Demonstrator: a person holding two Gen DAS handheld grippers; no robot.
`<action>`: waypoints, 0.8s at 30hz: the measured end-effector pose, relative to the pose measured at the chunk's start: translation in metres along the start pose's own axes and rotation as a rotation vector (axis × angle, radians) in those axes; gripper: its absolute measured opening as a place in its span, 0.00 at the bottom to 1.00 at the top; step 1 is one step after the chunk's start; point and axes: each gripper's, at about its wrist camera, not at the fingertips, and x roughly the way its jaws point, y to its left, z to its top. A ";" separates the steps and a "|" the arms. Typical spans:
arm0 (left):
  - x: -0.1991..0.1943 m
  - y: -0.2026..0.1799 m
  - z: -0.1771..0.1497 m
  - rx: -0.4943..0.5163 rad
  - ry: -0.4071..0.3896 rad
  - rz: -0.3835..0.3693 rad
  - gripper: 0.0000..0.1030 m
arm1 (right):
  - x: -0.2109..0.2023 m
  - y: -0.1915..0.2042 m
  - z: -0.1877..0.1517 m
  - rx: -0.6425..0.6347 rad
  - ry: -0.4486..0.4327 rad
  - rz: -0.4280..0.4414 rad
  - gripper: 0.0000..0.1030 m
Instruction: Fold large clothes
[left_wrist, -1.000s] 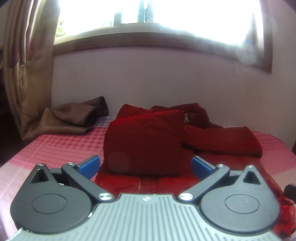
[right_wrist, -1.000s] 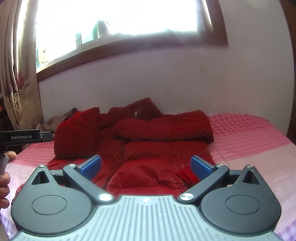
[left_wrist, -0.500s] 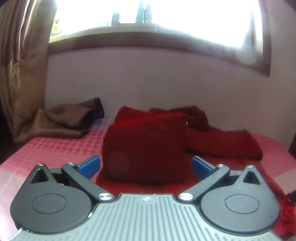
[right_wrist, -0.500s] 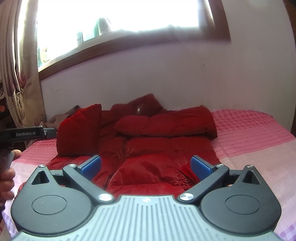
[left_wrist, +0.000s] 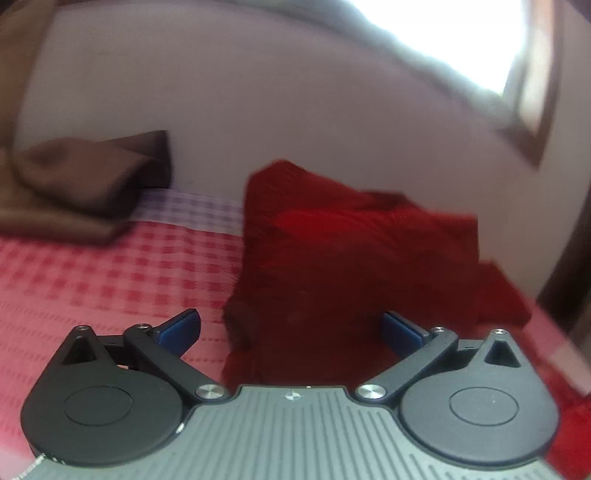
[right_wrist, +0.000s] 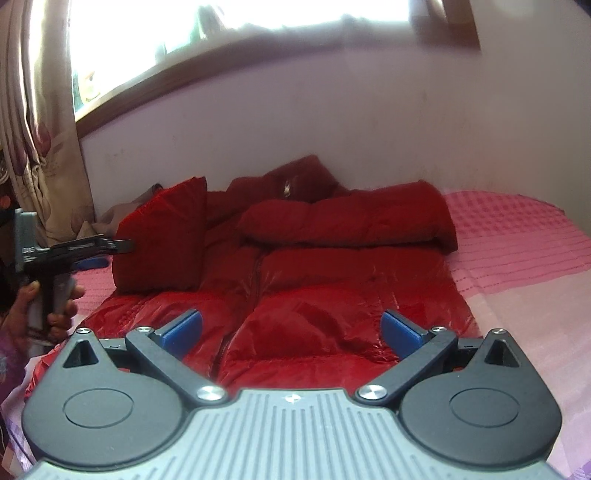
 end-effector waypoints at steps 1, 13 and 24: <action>0.005 -0.002 0.000 0.021 0.013 -0.035 0.51 | 0.001 0.002 0.000 -0.007 0.005 -0.004 1.00; -0.117 0.041 0.022 -0.093 -0.153 0.431 0.15 | 0.027 0.002 0.042 -0.070 -0.020 0.027 1.00; -0.173 0.099 -0.012 -0.128 -0.150 0.801 0.71 | 0.159 0.067 0.079 -0.389 -0.051 -0.007 1.00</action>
